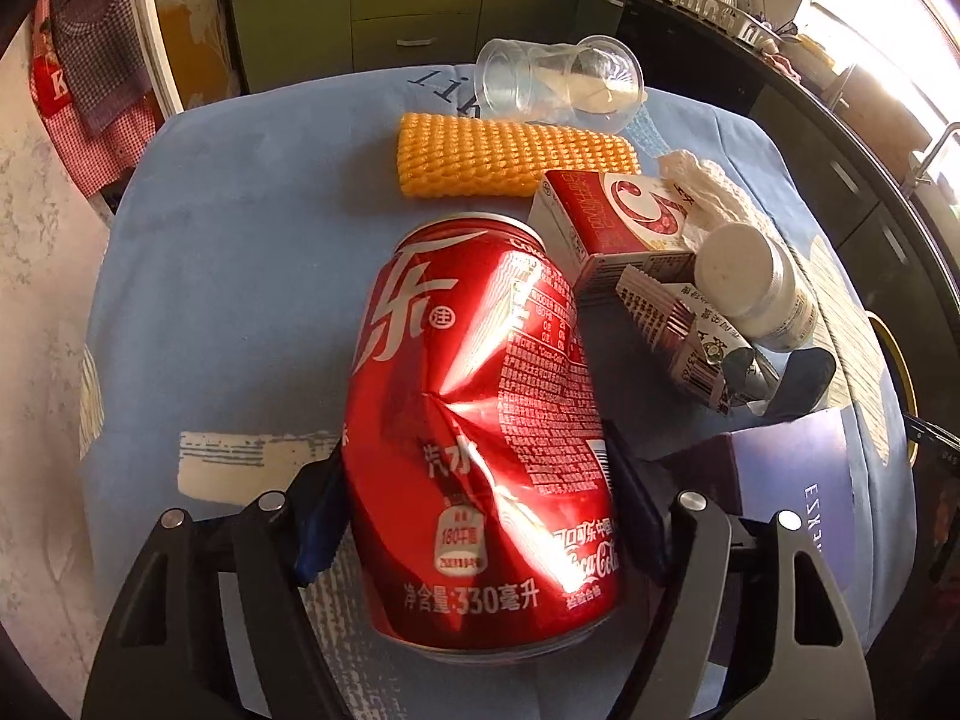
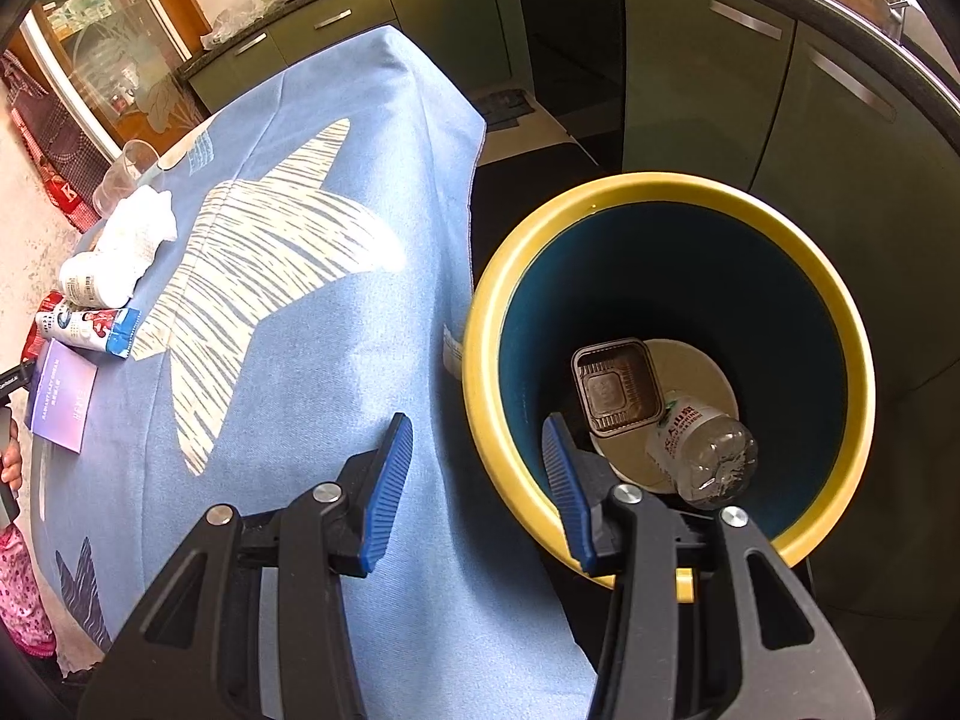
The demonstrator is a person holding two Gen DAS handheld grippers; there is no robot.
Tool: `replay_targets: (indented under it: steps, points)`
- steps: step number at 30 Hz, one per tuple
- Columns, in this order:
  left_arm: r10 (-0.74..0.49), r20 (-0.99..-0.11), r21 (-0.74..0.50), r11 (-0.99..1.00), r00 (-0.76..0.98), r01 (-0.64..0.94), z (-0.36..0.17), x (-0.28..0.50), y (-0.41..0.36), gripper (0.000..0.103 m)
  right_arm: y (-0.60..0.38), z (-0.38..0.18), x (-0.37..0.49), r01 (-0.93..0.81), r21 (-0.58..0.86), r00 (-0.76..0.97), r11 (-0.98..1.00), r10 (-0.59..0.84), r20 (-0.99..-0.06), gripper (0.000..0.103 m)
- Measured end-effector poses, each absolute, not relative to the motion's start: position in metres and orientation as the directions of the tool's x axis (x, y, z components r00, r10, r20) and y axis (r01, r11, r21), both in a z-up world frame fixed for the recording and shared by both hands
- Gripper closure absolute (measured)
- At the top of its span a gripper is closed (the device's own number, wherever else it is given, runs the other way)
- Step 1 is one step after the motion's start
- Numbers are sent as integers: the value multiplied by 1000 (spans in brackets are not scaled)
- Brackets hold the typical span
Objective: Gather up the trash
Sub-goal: 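Carry the Coca-Cola can over the bin and open the left tool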
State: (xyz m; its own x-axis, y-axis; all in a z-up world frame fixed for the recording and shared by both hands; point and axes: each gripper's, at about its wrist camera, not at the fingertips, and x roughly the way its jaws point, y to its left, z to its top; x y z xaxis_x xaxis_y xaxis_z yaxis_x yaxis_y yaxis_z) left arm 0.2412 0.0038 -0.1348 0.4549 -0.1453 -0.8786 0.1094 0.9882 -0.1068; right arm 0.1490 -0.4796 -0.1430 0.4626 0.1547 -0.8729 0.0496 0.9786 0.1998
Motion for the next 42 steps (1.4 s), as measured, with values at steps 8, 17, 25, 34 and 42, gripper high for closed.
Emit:
replay_targets:
  steps: [8, 17, 25, 34, 42]
  points:
    - [-133, -809, -73, 989, 573, 126, -89, 205, 9, 29, -475, -142, 149, 40, 196, 464, 980, 156, -872, 60]
    - [-241, -731, -57, 954, 638, 295, -29, 152, -40, 29, -486, -128, 134, 66, 205, 512, 977, 143, -847, 60]
    - [-446, -713, -77, 818, 542, 571, -13, 139, -153, 29, -532, -108, 96, 191, 184, 587, 964, 38, -809, 60]
    - [-537, -784, -147, 648, 312, 748, -52, 166, -313, 29, -592, -112, 61, 299, 219, 610, 929, -9, -792, 60]
    - [-529, -828, -175, 562, 188, 808, -93, 200, -440, 34, -630, -123, 41, 366, 245, 606, 898, -30, -795, 60]
